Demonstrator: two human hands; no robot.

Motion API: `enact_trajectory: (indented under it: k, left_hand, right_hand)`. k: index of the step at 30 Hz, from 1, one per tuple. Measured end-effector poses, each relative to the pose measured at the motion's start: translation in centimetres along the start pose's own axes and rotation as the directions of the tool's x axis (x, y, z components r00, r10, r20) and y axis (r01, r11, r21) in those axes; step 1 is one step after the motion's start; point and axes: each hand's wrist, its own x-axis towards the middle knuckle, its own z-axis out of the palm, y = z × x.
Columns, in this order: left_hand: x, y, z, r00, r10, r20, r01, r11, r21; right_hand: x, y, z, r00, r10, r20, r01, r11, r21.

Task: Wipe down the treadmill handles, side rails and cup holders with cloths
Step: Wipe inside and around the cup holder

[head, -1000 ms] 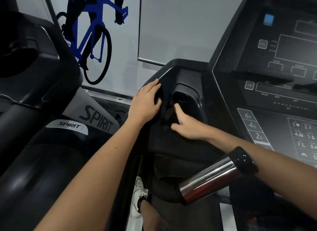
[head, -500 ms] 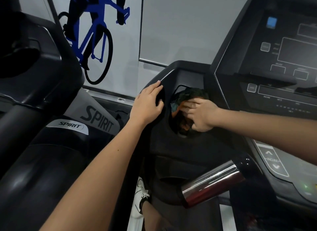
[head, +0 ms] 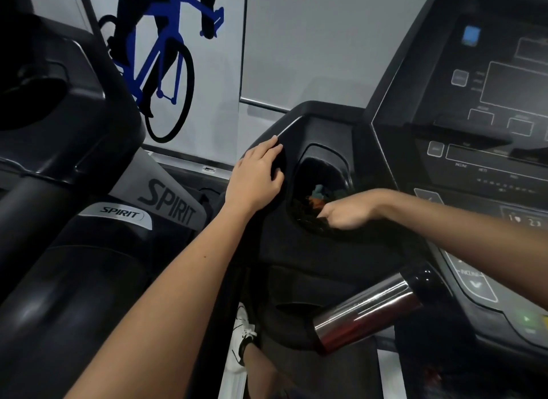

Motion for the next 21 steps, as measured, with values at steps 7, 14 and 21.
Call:
enact_trajectory:
  k: [7, 14, 21]
  left_hand:
    - [0.0, 0.1, -0.1, 1.000, 0.011, 0.001, -0.011, 1.000, 0.029]
    - [-0.1, 0.0, -0.1, 1.000, 0.017, 0.004, -0.017, 1.000, 0.008]
    - [0.1, -0.2, 0.0, 1.000, -0.001, -0.003, 0.001, 1.000, -0.018]
  right_hand:
    - [3.4, -0.9, 0.3, 0.989, 0.121, 0.080, -0.083, 0.926, -0.369]
    - [4.3, -2.6, 1.9, 0.966, 0.132, -0.222, -0.250, 0.695, -0.674]
    - [4.6, -3.2, -0.2, 0.991, 0.090, -0.101, -0.122, 0.913, -0.389]
